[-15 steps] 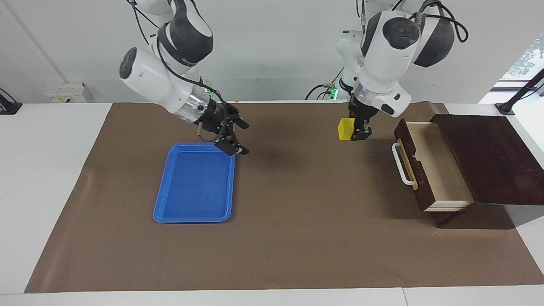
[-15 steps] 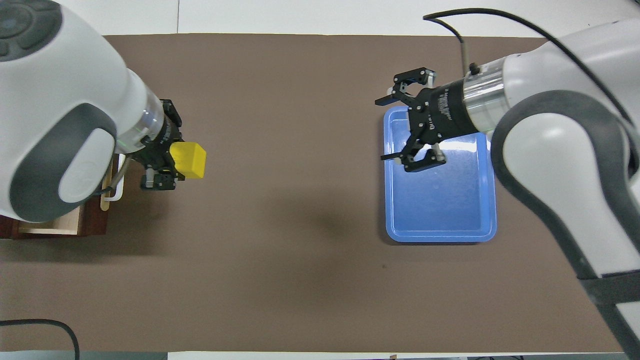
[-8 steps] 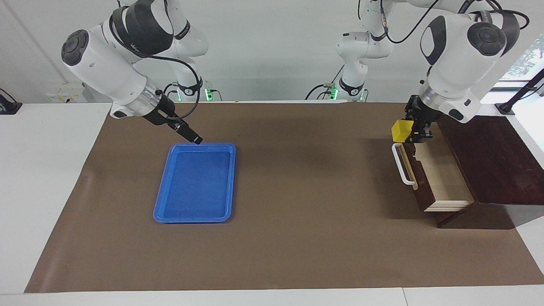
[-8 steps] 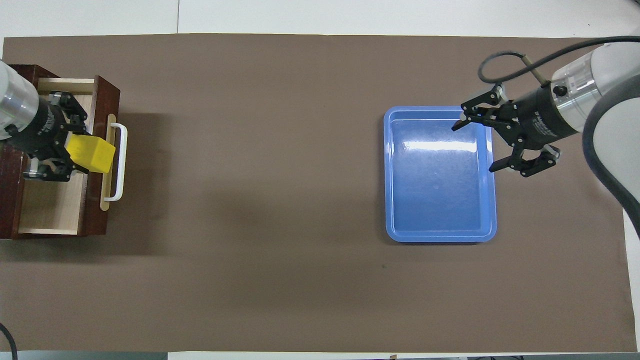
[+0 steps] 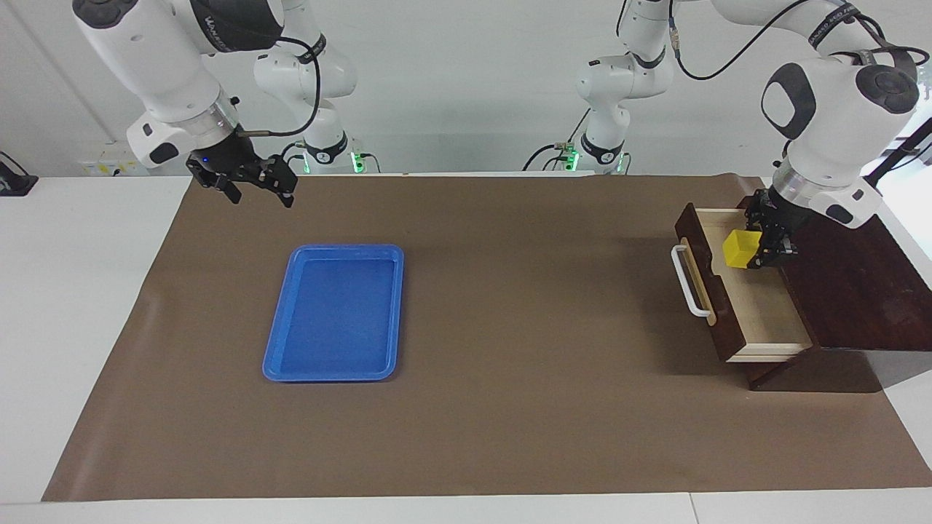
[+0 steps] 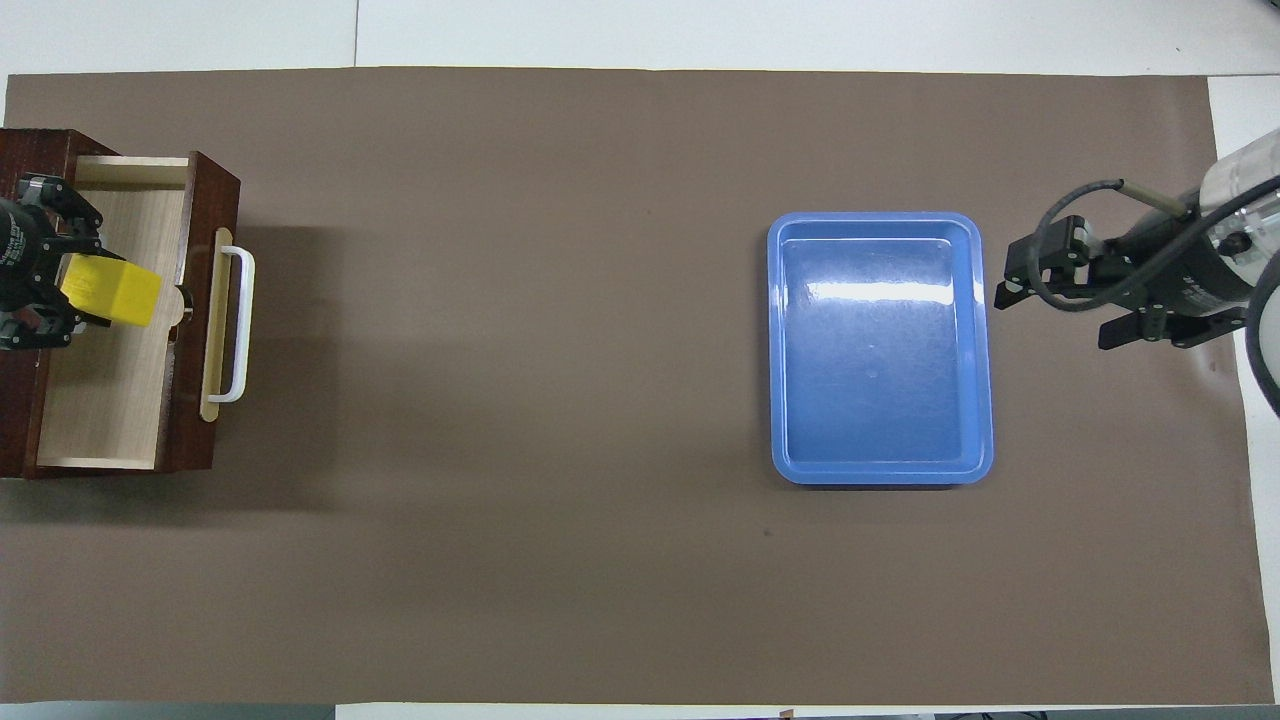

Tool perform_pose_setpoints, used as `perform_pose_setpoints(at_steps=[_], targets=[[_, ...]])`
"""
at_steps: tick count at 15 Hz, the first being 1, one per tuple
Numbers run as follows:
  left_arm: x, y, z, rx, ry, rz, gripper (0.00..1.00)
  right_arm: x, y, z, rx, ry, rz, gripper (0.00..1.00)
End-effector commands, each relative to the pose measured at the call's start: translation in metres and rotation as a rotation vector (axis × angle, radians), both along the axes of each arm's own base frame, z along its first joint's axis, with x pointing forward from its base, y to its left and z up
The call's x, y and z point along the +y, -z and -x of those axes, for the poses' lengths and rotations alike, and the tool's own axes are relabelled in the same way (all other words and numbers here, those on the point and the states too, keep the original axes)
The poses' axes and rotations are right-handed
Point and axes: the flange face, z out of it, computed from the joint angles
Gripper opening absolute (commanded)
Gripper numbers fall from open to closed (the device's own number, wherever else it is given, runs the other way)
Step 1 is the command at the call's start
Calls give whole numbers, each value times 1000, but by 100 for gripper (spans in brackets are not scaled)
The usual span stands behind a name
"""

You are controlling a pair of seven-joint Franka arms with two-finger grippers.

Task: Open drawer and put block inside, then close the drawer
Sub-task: 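Lower the block into the open drawer and open the left gripper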

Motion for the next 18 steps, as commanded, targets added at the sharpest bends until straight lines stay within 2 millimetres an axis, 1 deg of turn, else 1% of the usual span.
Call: perform_pose_setpoints(at_steps=[1, 2, 3, 4, 5, 6, 7, 10, 12, 13, 16, 17, 18], targets=[[11, 17, 3, -29, 10, -15, 0, -12, -19, 16, -16, -184, 55, 100], [15, 22, 2, -35, 5, -15, 0, -14, -24, 20, -18, -220, 66, 100], [21, 32, 1, -29, 2, -14, 0, -16, -27, 27, 6, -213, 62, 100], [21, 41, 2, -32, 3, -13, 0, -20, -25, 35, 52, -177, 46, 100], [20, 48, 2, -38, 5, -13, 0, -31, -22, 40, 85, -116, 30, 100], [22, 55, 3, -43, 3, -12, 0, -37, -20, 47, 107, -80, 1, 100], [21, 60, 3, -44, 5, -11, 0, -39, -14, 48, 118, -75, 0, 100], [21, 78, 9, -16, -5, -6, 0, -39, -9, 46, 118, -34, 7, 100], [20, 85, 13, -4, -28, -5, 0, -39, -10, 39, 72, -36, 17, 100], [25, 88, 13, -9, -59, -4, 0, -39, -11, 37, 58, -32, 21, 100], [25, 98, 20, -6, -71, -3, 0, -39, -12, 30, 14, -8, 27, 100], [25, 97, 21, -6, -72, -4, 0, -39, -11, 28, 1, -3, 26, 100], [24, 98, 22, -4, -77, -3, 0, -39, -6, 26, -3, 0, 26, 100]])
